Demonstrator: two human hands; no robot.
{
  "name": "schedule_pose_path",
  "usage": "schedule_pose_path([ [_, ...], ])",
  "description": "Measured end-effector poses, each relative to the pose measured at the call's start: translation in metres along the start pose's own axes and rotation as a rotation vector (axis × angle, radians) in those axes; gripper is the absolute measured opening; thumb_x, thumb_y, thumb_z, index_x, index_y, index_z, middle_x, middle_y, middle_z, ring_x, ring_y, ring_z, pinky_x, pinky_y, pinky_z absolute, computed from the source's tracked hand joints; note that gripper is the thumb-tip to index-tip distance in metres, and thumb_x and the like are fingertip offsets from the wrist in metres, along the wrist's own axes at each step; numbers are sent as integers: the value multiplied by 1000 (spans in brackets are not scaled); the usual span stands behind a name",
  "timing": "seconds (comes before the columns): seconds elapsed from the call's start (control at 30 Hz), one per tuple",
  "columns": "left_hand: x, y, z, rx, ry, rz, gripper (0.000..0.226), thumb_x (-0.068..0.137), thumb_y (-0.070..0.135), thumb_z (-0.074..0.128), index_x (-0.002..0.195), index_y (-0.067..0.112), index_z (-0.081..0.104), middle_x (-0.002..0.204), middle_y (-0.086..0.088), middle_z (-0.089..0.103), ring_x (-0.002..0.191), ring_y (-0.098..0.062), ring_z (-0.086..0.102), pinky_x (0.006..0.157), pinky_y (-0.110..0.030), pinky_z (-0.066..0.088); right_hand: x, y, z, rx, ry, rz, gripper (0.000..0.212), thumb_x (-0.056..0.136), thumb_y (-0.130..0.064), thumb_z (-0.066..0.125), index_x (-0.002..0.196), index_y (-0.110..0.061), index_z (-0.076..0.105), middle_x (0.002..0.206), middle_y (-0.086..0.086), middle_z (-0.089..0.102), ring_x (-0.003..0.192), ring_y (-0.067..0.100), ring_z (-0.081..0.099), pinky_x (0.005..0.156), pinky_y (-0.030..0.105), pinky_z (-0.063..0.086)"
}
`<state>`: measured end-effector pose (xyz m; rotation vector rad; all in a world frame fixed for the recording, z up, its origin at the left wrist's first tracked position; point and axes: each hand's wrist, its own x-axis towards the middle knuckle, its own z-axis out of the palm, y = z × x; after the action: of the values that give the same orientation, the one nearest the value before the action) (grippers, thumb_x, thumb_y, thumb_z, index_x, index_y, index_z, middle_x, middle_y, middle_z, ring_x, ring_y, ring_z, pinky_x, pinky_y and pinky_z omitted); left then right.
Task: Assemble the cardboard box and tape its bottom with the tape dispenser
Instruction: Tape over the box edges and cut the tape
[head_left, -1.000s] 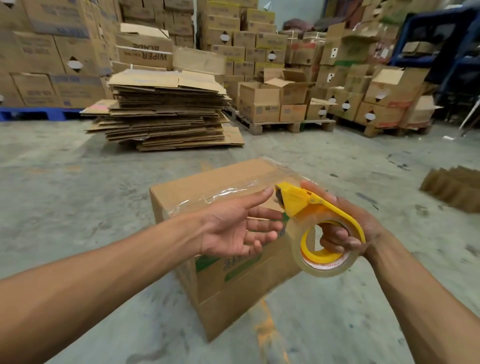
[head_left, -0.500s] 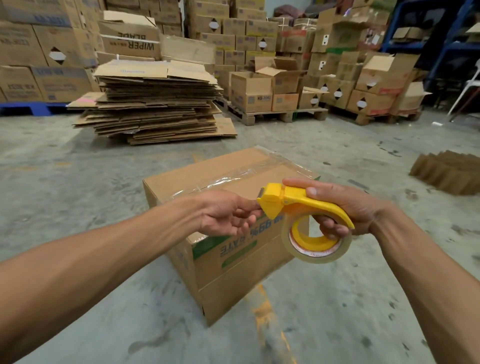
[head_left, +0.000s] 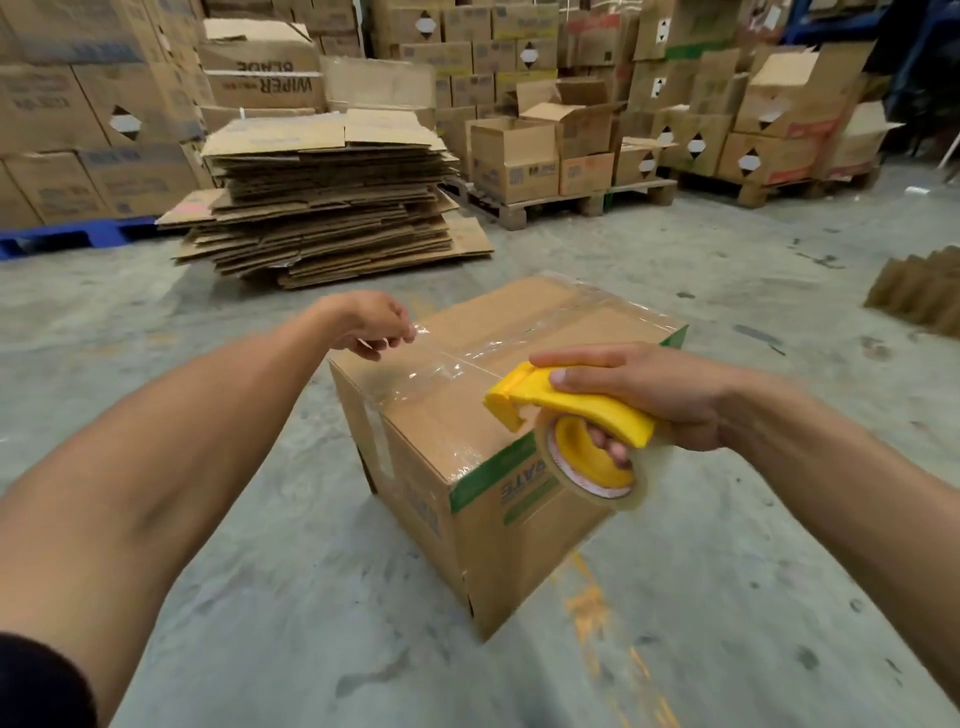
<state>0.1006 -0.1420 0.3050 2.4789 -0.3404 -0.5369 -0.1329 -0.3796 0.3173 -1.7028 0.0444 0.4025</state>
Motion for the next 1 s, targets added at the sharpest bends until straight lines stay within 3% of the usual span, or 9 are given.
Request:
schedule_pose_path([
  [0.17,33,-39,-34,83,225,21,9,97,18,52,100,15,60,107,-8,57,98,-24,53,73,-37,50,65,-24,54,7,70,-28,40,98,-21,61,137,-25,54,53,11,61,36,20,54,39,25,49],
  [0.37,67,-85,-40,8,297,10,11,99,21,48,95,18,58,111,-10,55,101,-29,53,78,-41,54,115,-43,87,29,95,-11,42,97,-14,60,138,-16,52,55,16,59,30,20,53,34,21,46],
  [0.5,89,-109,-38,-103,283,-40,15,100,21,47,88,20,57,109,-7,52,99,-25,50,69,-37,53,138,-52,99,21,93,43,42,97,-13,61,138,-17,52,52,14,59,29,20,52,33,21,46],
  [0.73,107,-133,-47,-167,253,-62,14,99,21,48,90,19,58,115,-6,54,109,-26,49,73,-38,52,164,-62,107,-7,76,84,41,97,-13,60,138,-18,52,45,11,58,28,19,52,33,21,47],
  [1.0,116,-146,-51,-223,175,-90,13,98,18,50,91,17,61,103,-2,52,102,-21,47,69,-35,50,177,-65,103,-49,44,128,41,98,-17,60,138,-20,52,52,14,60,32,20,54,37,23,48],
])
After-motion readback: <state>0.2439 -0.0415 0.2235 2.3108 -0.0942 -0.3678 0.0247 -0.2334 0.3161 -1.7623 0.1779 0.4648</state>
